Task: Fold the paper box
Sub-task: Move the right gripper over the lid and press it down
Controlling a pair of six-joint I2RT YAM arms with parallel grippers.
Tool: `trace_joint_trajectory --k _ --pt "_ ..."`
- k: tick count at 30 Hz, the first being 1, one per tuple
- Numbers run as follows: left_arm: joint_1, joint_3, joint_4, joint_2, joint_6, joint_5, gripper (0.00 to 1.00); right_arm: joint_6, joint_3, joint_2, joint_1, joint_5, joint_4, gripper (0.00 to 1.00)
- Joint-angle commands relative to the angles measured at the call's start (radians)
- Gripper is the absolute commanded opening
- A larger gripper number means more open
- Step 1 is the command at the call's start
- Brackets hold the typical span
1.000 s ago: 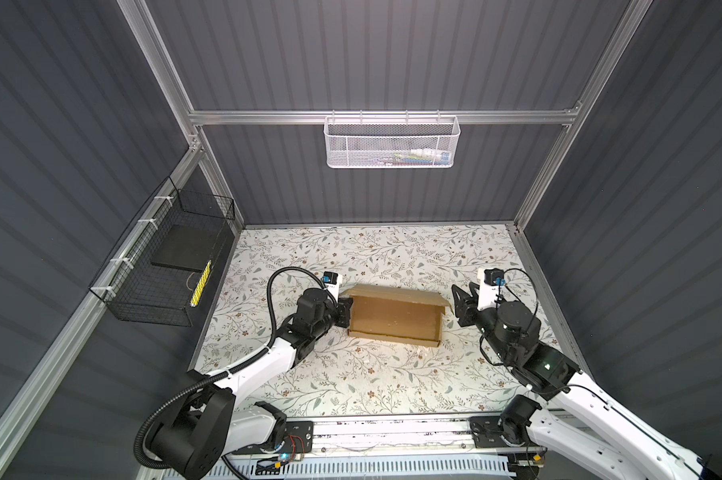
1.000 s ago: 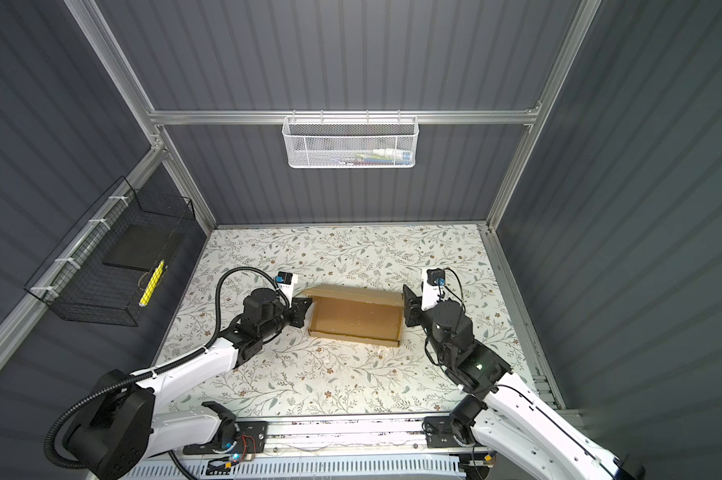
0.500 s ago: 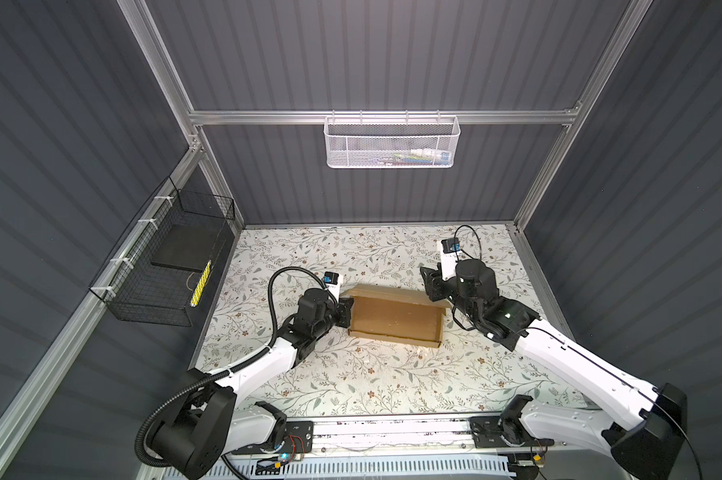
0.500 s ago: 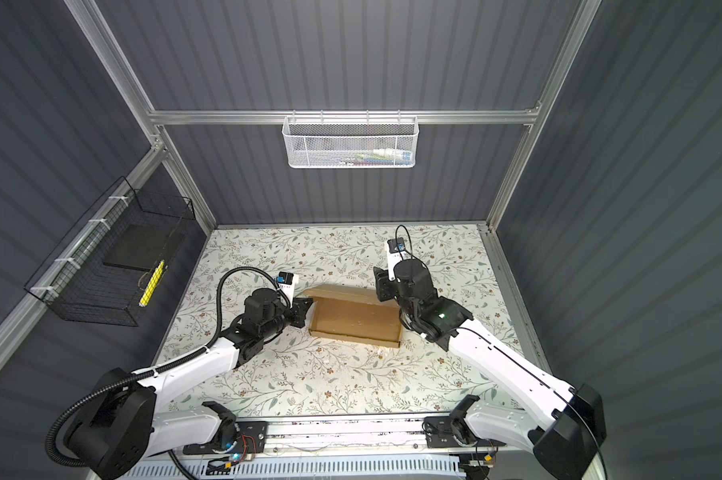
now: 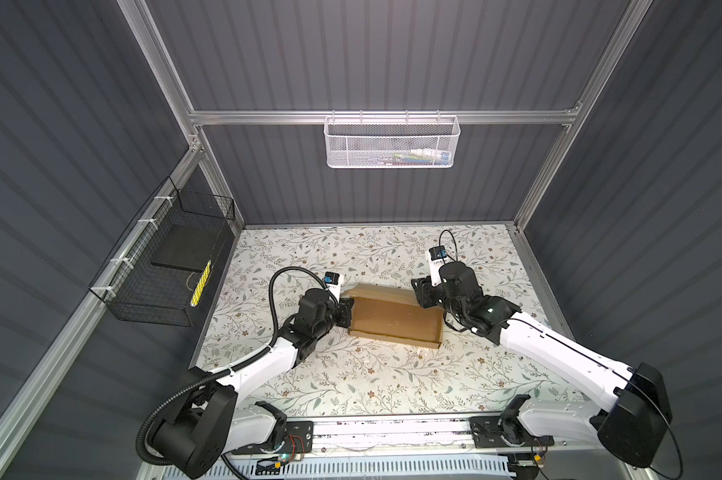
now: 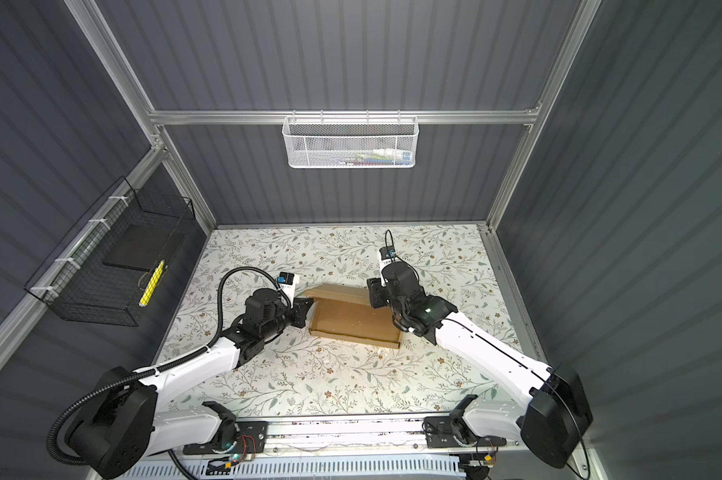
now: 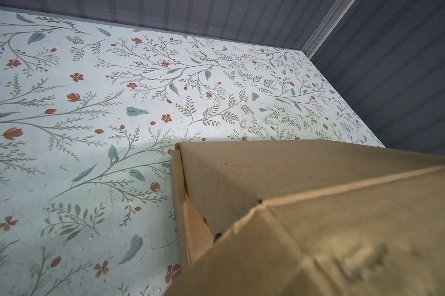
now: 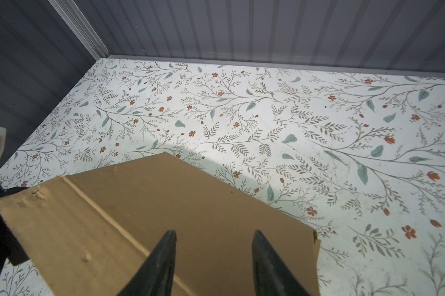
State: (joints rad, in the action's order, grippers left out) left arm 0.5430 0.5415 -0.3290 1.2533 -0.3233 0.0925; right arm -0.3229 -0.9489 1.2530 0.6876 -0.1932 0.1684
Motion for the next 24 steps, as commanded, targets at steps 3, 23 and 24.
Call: trace_joint_trajectory --k 3,23,24 --pt "0.008 -0.02 0.007 0.006 -0.008 -0.009 0.01 -0.046 0.027 0.039 0.003 0.05 -0.04 0.49" --pt "0.009 -0.053 0.016 -0.023 -0.029 -0.022 0.27 -0.092 0.091 0.098 0.003 0.08 -0.107 0.46" --pt "0.009 -0.057 0.016 -0.027 -0.032 -0.022 0.29 -0.092 0.093 0.1 0.003 0.082 -0.107 0.46"
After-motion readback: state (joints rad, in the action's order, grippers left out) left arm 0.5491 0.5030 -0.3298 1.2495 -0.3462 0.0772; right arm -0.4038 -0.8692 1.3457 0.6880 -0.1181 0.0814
